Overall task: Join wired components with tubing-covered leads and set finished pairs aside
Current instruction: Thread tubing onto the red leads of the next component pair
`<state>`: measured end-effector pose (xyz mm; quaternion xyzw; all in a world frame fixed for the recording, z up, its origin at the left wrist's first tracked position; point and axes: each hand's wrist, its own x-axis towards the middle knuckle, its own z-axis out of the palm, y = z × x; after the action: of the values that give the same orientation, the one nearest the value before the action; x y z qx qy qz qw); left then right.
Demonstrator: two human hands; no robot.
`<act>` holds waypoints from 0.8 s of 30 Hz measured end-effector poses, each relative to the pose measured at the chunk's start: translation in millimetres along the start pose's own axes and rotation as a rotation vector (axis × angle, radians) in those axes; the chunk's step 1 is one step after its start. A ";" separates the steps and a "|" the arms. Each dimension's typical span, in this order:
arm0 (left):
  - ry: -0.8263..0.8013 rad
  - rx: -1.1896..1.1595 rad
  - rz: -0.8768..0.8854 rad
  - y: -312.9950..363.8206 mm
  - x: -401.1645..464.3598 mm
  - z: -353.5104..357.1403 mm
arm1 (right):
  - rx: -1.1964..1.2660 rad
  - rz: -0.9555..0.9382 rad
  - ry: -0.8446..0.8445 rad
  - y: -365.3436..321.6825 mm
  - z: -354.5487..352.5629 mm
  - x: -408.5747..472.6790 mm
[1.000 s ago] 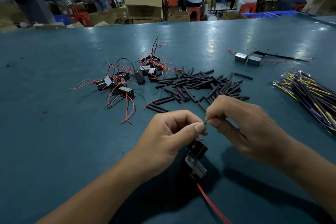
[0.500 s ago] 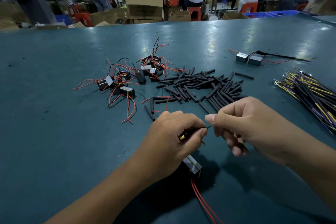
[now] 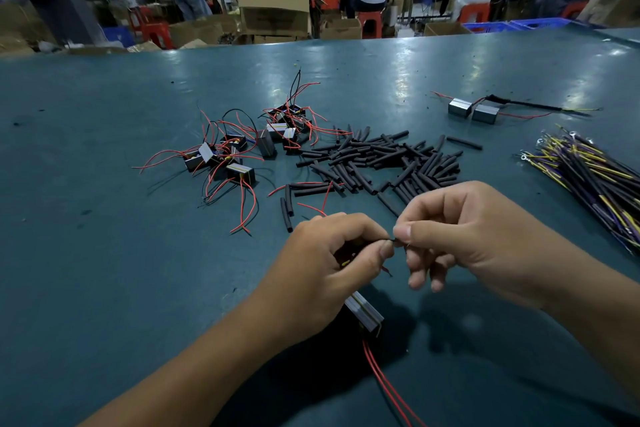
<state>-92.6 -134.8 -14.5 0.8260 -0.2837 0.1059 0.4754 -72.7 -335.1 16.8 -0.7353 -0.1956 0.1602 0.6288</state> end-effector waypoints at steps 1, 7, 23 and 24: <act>-0.008 -0.097 -0.032 0.6 0.5 -0.5 | -0.038 -0.070 -0.002 1.9 -1.0 0.5; -0.004 -0.454 -0.135 2.7 3.4 -1.0 | -0.505 -0.581 0.079 19.2 -0.5 5.2; 0.092 0.285 0.130 3.5 1.9 1.7 | 0.006 0.189 0.072 -5.8 3.2 -2.2; 0.091 0.296 0.140 3.9 1.8 1.7 | 0.014 0.194 0.064 -5.1 3.3 -2.1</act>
<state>-93.5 -138.4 -11.8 0.8595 -0.3002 0.2168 0.3523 -76.5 -332.6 21.2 -0.7512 -0.1020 0.1981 0.6213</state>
